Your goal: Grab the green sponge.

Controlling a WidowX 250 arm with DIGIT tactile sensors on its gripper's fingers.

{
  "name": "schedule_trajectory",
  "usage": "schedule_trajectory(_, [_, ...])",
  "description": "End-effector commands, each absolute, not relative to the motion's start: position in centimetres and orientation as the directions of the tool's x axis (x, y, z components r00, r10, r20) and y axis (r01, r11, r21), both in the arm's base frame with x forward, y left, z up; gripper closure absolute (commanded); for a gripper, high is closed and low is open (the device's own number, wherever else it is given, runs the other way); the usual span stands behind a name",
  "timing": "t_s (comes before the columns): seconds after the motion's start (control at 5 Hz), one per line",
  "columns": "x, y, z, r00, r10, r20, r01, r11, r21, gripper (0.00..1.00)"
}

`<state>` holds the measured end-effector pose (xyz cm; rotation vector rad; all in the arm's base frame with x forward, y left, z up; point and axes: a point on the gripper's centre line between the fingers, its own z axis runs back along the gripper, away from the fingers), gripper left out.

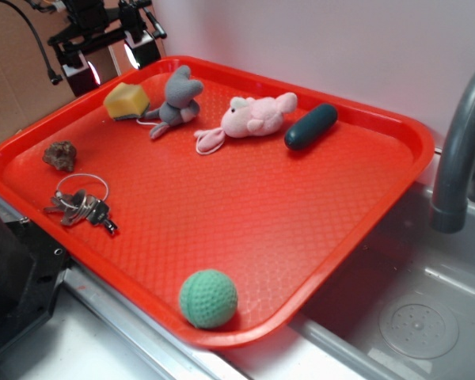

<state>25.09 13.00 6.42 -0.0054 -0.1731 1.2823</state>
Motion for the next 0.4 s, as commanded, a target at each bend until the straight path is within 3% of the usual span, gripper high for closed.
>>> schedule_trajectory(0.0, [24.6,13.4,5.4,0.296,0.946,0.13,-0.945,0.31,-0.1,0.0])
schedule_trajectory(0.2, [25.5,13.1,3.9,0.324,0.937,0.132,-0.942,0.333,-0.048,0.0])
